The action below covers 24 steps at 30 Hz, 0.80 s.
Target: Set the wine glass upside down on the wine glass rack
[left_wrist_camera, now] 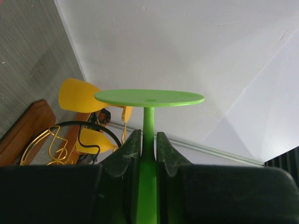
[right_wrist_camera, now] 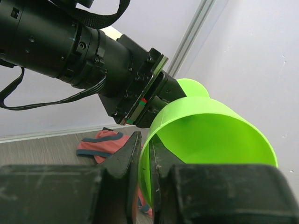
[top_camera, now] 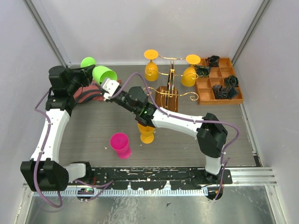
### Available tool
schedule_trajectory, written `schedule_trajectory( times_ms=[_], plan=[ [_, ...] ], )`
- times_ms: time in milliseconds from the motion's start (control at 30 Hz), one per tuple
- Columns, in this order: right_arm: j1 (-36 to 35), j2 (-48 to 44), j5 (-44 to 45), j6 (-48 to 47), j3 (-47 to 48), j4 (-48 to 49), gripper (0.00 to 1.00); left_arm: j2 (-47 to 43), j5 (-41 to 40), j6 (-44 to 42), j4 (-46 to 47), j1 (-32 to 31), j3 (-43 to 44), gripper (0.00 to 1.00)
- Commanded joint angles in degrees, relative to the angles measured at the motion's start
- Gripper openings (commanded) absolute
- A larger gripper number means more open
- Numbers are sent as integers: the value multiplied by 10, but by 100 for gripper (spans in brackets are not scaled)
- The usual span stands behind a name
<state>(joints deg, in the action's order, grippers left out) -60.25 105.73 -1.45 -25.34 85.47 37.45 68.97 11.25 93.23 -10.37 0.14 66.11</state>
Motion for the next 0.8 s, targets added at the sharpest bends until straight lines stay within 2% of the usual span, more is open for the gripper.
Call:
schedule_trajectory(
  times_ms=[0, 167, 567, 767],
  plan=[
    [-3, -42, -11, 0, -3, 31, 17, 6, 35, -17, 38, -8, 25, 0],
    [-3, -51, -4, -10, -12, 28, 23, 17, 40, -27, 55, -4, 34, 0],
    [-1, -79, 19, -16, -41, 17, 29, 21, 38, -62, 77, 18, 46, 0],
    [2, -112, 50, -24, -65, -2, 38, 22, 33, -156, 91, 52, 68, 0]
  ],
)
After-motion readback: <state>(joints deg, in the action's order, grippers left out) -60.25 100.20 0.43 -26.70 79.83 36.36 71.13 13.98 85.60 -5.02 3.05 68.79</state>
